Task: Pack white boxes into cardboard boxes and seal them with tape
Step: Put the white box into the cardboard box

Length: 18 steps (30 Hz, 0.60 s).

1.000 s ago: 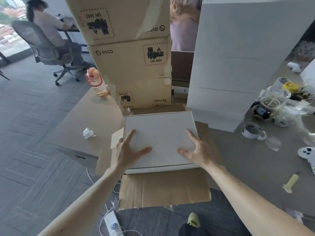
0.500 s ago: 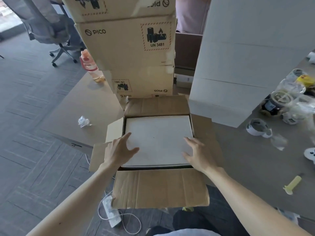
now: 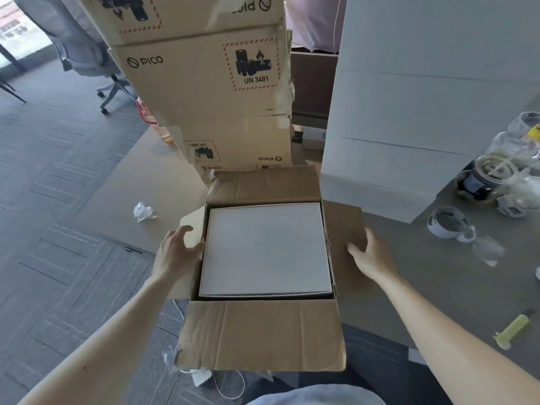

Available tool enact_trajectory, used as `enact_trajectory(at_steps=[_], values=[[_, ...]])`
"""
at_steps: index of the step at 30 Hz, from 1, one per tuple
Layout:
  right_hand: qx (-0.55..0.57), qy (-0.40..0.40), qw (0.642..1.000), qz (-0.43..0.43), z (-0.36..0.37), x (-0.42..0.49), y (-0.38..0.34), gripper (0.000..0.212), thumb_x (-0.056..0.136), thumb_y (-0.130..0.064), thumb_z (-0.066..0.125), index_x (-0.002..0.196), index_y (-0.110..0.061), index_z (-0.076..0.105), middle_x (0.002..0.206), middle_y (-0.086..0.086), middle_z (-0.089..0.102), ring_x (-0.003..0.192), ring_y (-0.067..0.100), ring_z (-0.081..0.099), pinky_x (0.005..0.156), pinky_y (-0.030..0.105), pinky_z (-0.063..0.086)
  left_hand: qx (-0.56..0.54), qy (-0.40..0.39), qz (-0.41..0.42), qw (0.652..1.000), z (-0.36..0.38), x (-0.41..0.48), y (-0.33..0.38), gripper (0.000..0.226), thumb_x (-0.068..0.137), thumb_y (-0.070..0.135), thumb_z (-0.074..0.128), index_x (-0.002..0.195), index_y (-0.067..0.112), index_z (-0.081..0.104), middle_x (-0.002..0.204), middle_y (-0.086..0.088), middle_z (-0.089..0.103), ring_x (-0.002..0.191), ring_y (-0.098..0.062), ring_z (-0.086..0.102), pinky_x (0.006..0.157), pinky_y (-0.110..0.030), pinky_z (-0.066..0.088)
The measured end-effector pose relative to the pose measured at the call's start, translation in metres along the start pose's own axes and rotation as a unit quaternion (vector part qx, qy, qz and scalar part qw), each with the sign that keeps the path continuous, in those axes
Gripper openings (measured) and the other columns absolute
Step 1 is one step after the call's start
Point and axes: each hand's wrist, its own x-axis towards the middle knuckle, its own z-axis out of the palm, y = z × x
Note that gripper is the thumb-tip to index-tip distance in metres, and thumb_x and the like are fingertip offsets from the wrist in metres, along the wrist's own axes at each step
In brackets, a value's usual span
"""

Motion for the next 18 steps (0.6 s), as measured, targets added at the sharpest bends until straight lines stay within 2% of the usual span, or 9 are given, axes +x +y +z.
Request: enact_trajectory(at_steps=[2, 4, 9, 13, 15, 17, 18], values=[[0.048, -0.037, 0.997, 0.041, -0.005, 0.009, 0.006, 0.075, 0.091, -0.048, 0.061, 0.151, -0.018, 0.029, 0.152, 0.007, 0.039, 0.137, 0.028, 0.039, 0.11, 0.043, 0.036, -0.002, -0.02, -0.024, 1.0, 0.003, 0.004, -0.003, 0.054, 0.092, 0.037, 0.065, 0.141, 0.019, 0.05, 0.135, -0.016, 0.054, 0.126, -0.035, 0.049, 0.1, -0.045, 0.04], [0.1, -0.055, 0.992, 0.059, -0.007, 0.016, 0.012, 0.075, 0.088, -0.051, 0.063, 0.149, -0.019, 0.032, 0.149, 0.0, 0.042, 0.134, 0.024, 0.043, 0.106, 0.04, 0.038, -0.006, -0.036, -0.033, 0.999, 0.006, 0.005, -0.006, 0.057, 0.094, 0.039, 0.063, 0.145, 0.019, 0.046, 0.141, -0.018, 0.052, 0.131, -0.036, 0.045, 0.102, -0.047, 0.039], [0.192, -0.043, 0.979, 0.051, -0.017, 0.011, 0.008, 0.039, 0.089, -0.032, 0.069, 0.125, -0.025, 0.056, 0.122, -0.003, 0.062, 0.101, 0.013, 0.06, 0.087, 0.031, 0.047, -0.021, -0.064, -0.047, 0.997, 0.006, 0.009, -0.016, 0.067, 0.092, 0.048, 0.063, 0.148, 0.018, 0.042, 0.147, -0.017, 0.048, 0.135, -0.036, 0.043, 0.105, -0.046, 0.038], [0.203, 0.004, 0.979, 0.029, -0.035, -0.004, -0.006, 0.021, 0.093, -0.015, 0.064, 0.112, -0.025, 0.059, 0.106, -0.01, 0.065, 0.084, -0.001, 0.058, 0.079, 0.029, 0.05, -0.054, -0.095, -0.075, 0.991, 0.002, 0.019, -0.027, 0.08, 0.087, 0.059, 0.064, 0.151, 0.021, 0.036, 0.15, -0.014, 0.045, 0.134, -0.035, 0.045, 0.099, -0.042, 0.04], [0.191, 0.022, 0.981, 0.008, -0.046, -0.009, -0.015, 0.022, 0.095, -0.01, 0.058, 0.11, -0.026, 0.062, 0.105, -0.009, 0.067, 0.085, 0.001, 0.061, 0.078, 0.03, 0.052, -0.088, -0.117, -0.1, 0.984, 0.001, 0.026, -0.035, 0.084, 0.085, 0.063, 0.063, 0.152, 0.022, 0.033, 0.151, -0.015, 0.044, 0.132, -0.037, 0.046, 0.096, -0.041, 0.041], [0.173, 0.018, 0.984, -0.031, -0.055, -0.016, -0.032, 0.021, 0.096, -0.013, 0.055, 0.1, -0.031, 0.065, 0.1, -0.007, 0.071, 0.088, 0.015, 0.065, 0.085, 0.039, 0.051, -0.114, -0.134, -0.124, 0.976, 0.001, 0.032, -0.046, 0.087, 0.083, 0.066, 0.062, 0.152, 0.024, 0.03, 0.152, -0.015, 0.041, 0.13, -0.038, 0.048, 0.096, -0.045, 0.046], [0.158, 0.011, 0.986, -0.051, -0.056, -0.019, -0.039, 0.018, 0.096, -0.016, 0.053, 0.099, -0.029, 0.066, 0.098, -0.003, 0.072, 0.09, 0.024, 0.065, 0.082, 0.04, 0.05, -0.126, -0.144, -0.135, 0.972, 0.002, 0.033, -0.05, 0.086, 0.083, 0.067, 0.061, 0.153, 0.026, 0.029, 0.154, -0.013, 0.039, 0.13, -0.038, 0.047, 0.092, -0.047, 0.047]])
